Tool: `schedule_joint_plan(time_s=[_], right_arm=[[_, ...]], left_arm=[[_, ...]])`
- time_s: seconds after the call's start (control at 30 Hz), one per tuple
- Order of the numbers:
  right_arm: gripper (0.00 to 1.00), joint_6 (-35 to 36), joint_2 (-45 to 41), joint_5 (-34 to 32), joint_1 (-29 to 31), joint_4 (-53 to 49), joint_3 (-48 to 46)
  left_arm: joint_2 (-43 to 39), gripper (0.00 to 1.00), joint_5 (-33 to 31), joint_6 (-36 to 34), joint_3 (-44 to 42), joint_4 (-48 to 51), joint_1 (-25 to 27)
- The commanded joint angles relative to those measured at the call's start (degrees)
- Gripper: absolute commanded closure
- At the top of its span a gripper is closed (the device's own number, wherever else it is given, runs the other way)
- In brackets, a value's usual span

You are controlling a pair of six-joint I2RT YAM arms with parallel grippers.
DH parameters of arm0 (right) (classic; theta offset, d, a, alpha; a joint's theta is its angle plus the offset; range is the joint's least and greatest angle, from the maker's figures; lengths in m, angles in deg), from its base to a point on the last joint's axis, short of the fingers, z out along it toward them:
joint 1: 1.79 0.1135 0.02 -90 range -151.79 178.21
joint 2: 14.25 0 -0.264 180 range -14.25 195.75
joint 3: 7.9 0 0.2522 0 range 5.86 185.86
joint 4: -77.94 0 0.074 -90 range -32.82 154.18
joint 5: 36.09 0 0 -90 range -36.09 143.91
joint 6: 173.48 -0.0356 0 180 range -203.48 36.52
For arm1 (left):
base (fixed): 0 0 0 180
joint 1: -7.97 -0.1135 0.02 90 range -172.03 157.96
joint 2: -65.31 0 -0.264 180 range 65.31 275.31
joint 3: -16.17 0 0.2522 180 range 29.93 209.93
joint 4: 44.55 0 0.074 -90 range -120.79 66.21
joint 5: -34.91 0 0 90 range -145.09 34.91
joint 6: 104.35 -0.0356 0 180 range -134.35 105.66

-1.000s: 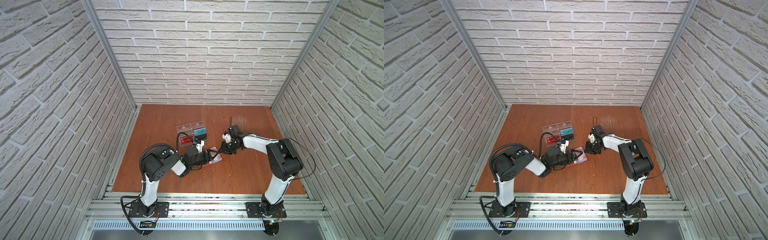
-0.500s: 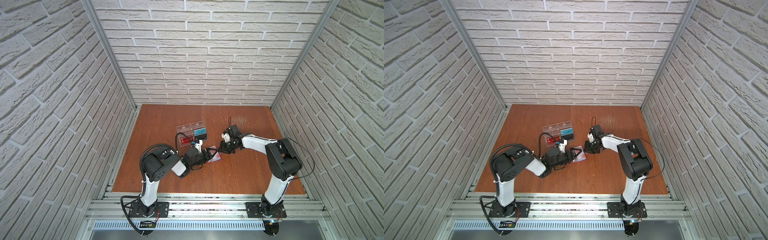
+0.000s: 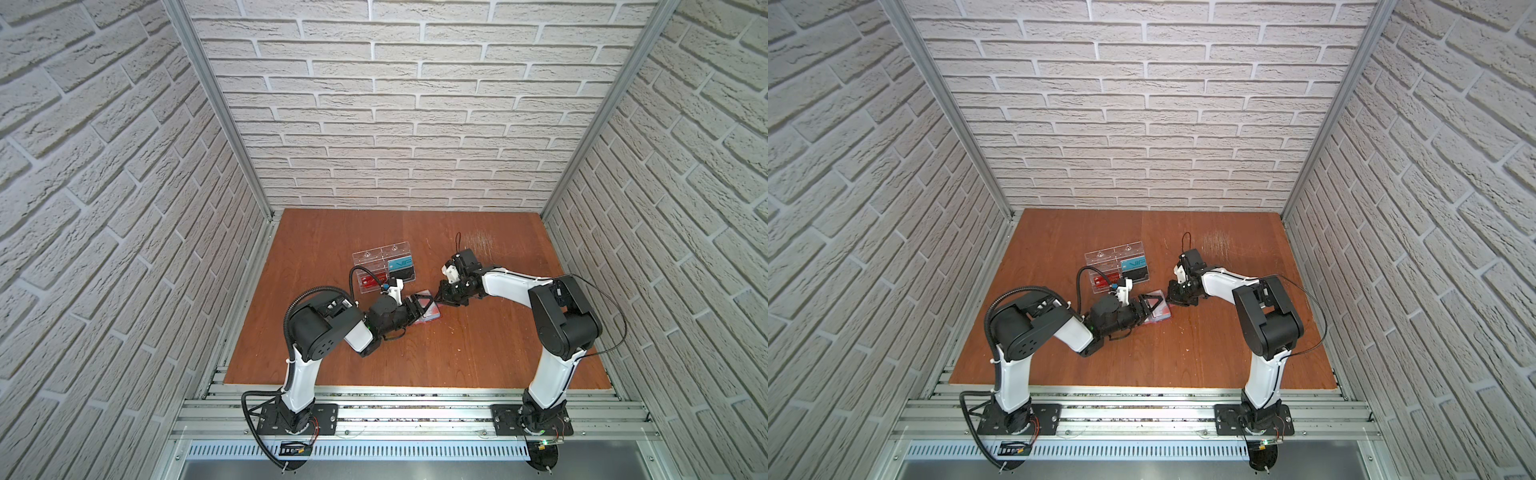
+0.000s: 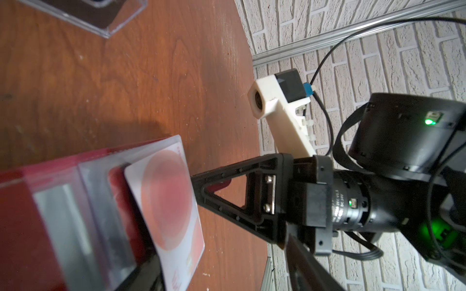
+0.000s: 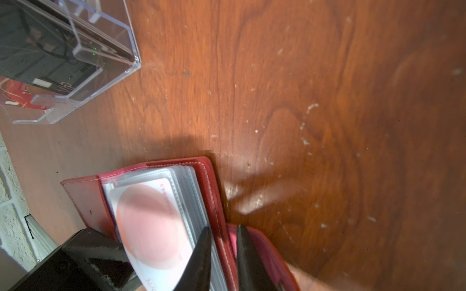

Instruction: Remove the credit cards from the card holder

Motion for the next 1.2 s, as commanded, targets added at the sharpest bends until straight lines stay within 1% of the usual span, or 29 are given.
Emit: schedule_joint_plan(time_s=[0.0,0.5,0.7,0.93,1.17], right_arm=[[0.79,-0.6,2.1,4.2,2.9,1.2,-1.0],[0.79,-0.5,2.3,4.4,2.9,1.2,-0.7],[0.79,-0.2,2.3,4.2,2.7,0.8,-0.9],[0.78,0.4,1.4,3.5,1.8,-0.5,-1.0],[0.76,1.1,1.0,2.8,1.4,-1.8,-1.0]], left_arm=[[1.8,0.28,-0.4,-0.3,1.8,-4.6,0.8],[2.9,0.28,-1.2,0.0,4.7,-2.7,0.8],[2.2,0.28,-2.2,0.5,2.2,-3.8,0.0],[1.8,0.28,-1.9,1.7,-1.3,-7.3,-1.7],[1.4,0.28,-1.1,2.3,-2.9,-9.0,-2.9]])
